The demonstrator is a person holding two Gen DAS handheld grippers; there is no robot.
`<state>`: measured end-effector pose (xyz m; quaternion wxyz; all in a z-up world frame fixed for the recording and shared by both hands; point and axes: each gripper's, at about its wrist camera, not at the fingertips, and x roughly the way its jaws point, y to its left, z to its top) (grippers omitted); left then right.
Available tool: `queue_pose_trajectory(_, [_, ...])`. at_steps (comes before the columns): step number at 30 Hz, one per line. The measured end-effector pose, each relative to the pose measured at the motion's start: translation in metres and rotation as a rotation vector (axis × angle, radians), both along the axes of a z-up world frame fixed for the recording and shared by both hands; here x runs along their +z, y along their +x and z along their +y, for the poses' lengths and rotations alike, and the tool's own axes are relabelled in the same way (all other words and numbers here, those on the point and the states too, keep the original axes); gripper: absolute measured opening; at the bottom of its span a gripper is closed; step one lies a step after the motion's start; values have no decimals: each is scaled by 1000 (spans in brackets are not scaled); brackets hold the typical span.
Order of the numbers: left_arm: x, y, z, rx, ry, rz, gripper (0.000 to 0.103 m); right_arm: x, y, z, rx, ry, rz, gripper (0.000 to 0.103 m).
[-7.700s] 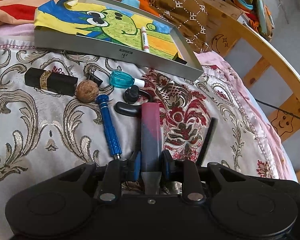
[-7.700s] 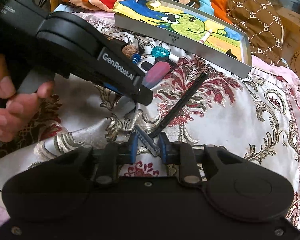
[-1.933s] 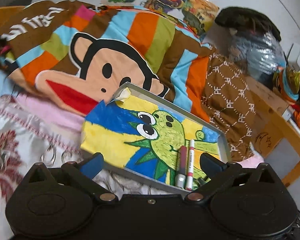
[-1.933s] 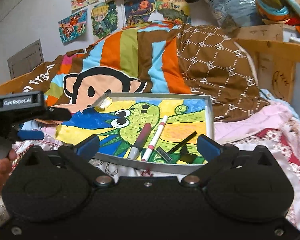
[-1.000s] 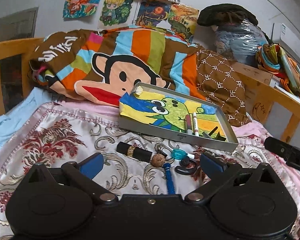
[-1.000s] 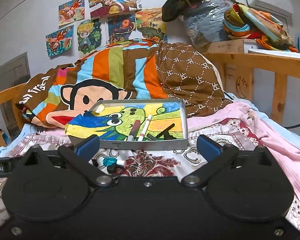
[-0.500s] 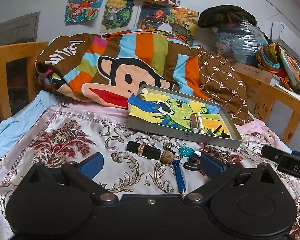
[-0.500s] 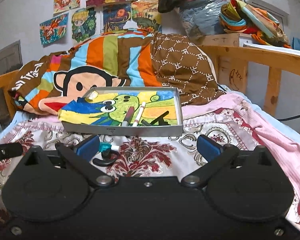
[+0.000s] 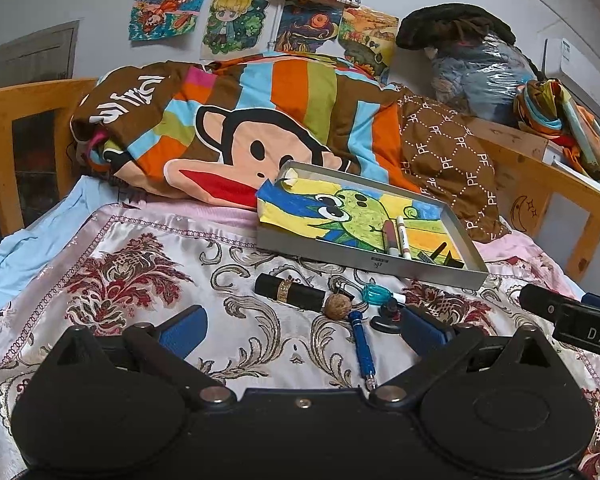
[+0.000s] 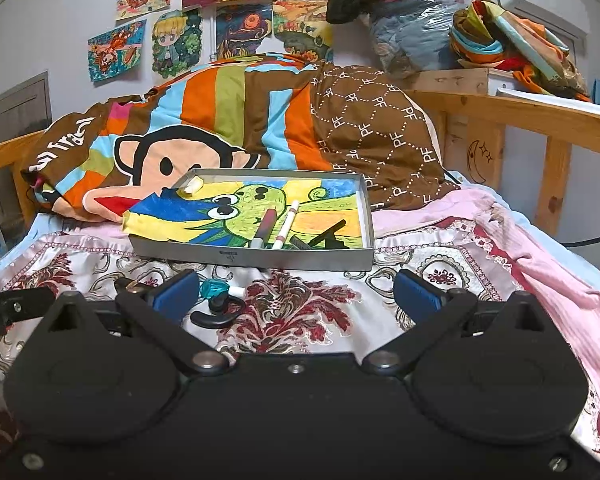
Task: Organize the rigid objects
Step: 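Move both tools back over the remaining items beside the tray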
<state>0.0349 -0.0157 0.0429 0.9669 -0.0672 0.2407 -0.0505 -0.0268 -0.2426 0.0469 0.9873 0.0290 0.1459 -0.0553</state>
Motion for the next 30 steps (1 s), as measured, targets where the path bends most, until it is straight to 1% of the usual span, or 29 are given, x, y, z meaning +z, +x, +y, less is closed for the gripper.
queue_pose_trajectory(5, [-1,0,0,2,-4,3,102,2,8,-3,4,0,14,103])
queue_pose_trajectory(12, [-4,1,1,4,-2,21,102,-4,17,3,38,-31,75,103])
queue_pose_trajectory(22, [-7,3,3,0,3,48,102,-11,22,17,114,-93,122,103])
queue_pose_trajectory(27, [-9,3,2,-7,8,56,102,-13,23,24,137,-136,135,103])
queue_pose_trajectory(30, [-9,2,3,-15,-6,59,102,-14,22,28,140,-161,137,103])
